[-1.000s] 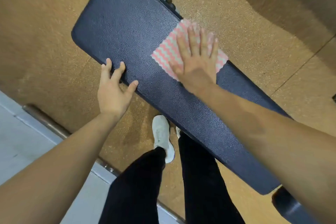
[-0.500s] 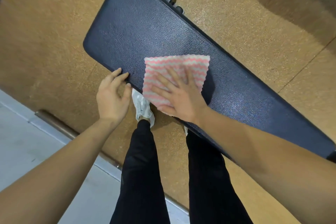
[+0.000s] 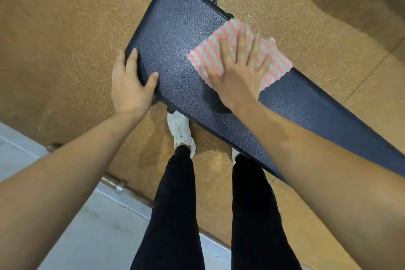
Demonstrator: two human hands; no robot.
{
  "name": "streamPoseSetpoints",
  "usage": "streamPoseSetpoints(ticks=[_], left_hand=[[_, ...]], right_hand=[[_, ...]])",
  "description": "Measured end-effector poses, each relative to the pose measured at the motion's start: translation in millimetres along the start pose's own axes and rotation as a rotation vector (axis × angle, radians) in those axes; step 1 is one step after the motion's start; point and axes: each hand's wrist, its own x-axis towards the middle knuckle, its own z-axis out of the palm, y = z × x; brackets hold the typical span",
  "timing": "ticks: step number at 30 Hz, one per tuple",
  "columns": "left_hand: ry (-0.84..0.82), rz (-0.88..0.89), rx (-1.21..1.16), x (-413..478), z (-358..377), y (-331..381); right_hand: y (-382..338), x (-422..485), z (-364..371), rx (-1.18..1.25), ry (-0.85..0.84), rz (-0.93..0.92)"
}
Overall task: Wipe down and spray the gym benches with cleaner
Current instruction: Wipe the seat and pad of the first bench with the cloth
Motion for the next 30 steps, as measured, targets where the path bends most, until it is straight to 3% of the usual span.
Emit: streamPoseSetpoints(ticks=[9,15,21,25,27,30], left_hand=[[0.009,0.119,-0.048,16,-11,-26],[-0.019,0.14,-0.096,17,-17,-42],[-0.03,0.142,-0.117,24,-17,-44],[-0.051,0.144,-0.159,30,-18,-50],[-0.056,0.16,-0.208,31,-18,-56],[-0.062,0.153,-0.309,27,-14,-61]], right_hand=[[-53,-74,24,-0.161,-0.149,-0.42],[-42,-40,15,-0.092,-0.153,-0.558],[-48,58,-12,-0.072,-0.09,-0.281],[-71,99,-28,0.051,-0.134,-0.136],[-84,99,-25,0.029,-0.112,-0.137],[-98,78,-13,-0.08,-0.095,-0.3]])
